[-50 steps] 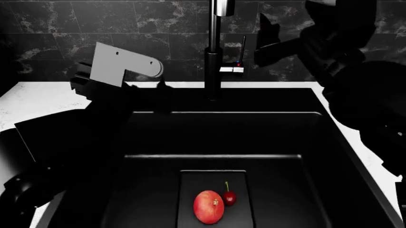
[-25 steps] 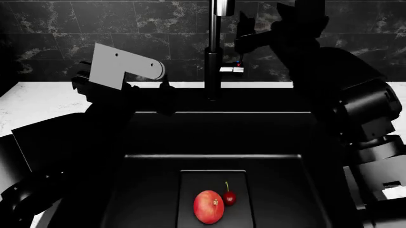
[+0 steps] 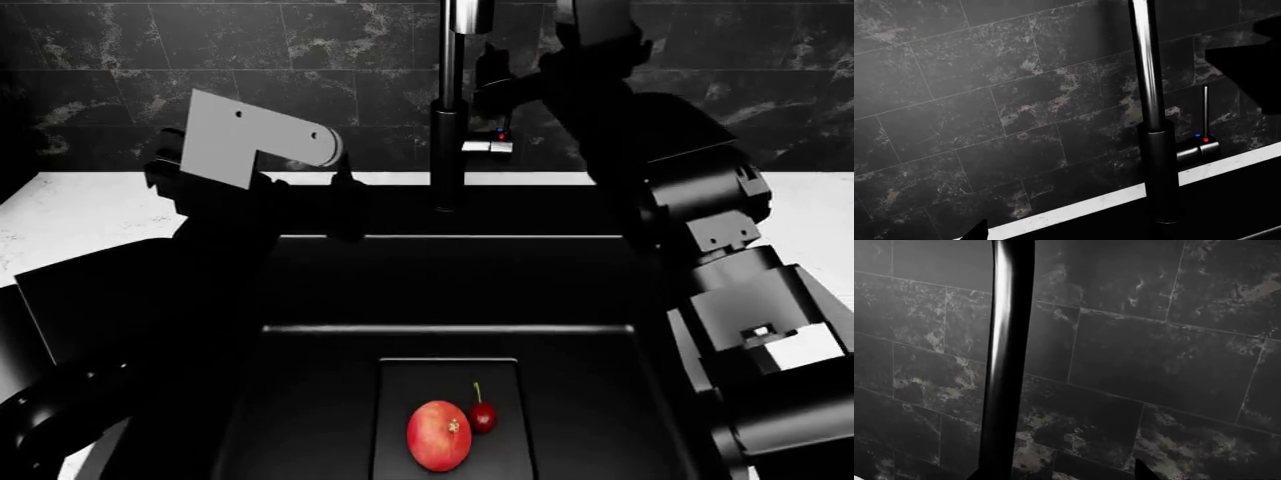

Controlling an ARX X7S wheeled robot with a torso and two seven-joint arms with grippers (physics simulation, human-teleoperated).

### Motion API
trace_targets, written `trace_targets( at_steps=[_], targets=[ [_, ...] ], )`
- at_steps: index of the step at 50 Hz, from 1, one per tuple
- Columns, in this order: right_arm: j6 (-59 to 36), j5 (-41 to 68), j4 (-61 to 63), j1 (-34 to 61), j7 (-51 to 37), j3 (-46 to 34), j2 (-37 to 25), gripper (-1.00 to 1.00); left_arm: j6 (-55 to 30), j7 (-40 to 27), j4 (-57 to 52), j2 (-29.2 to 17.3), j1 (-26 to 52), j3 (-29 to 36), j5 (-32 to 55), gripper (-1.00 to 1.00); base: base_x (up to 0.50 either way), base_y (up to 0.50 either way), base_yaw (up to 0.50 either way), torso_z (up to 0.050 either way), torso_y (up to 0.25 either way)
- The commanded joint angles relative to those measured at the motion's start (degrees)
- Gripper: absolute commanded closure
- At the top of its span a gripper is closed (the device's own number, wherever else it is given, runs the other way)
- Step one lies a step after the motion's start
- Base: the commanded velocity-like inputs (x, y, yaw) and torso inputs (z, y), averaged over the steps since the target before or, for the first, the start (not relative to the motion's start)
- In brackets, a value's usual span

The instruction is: Pick up the fruits and vegetables and place them in the sink. Turn on the sink faucet to wash them. Then turn the sink off and put them in the tray.

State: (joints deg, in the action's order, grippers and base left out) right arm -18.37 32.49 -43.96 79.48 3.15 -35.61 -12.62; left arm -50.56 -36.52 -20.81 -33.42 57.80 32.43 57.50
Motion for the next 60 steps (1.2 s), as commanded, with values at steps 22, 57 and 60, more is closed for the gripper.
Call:
trace_targets(
  at_steps=[22, 57, 60],
  targets=[
    [11.6, -8.8, -31.0, 7.2, 7.3, 2.8, 10.5, -1.0, 0.6, 0.3, 0.5, 0.3, 0.1, -0.1, 0.4, -1.0, 0.0, 0.0, 0.0, 0.0, 0.0],
    [9.6, -25.3, -31.0, 6.9, 6.9, 18.8, 12.4, -1.0, 1.6, 0.3, -2.7, -1.0, -1.3, 1.6, -1.4, -1.0, 0.0, 0.0, 0.0, 0.0, -0.051],
    [9.8, -25.8, -31.0, 6.9, 6.6, 19.1, 12.4, -1.0, 1.7, 0.6, -2.6, -1.0, -1.2, 1.9, -1.7, -1.0, 0.0, 0.0, 0.0, 0.0, -0.25]
  ],
)
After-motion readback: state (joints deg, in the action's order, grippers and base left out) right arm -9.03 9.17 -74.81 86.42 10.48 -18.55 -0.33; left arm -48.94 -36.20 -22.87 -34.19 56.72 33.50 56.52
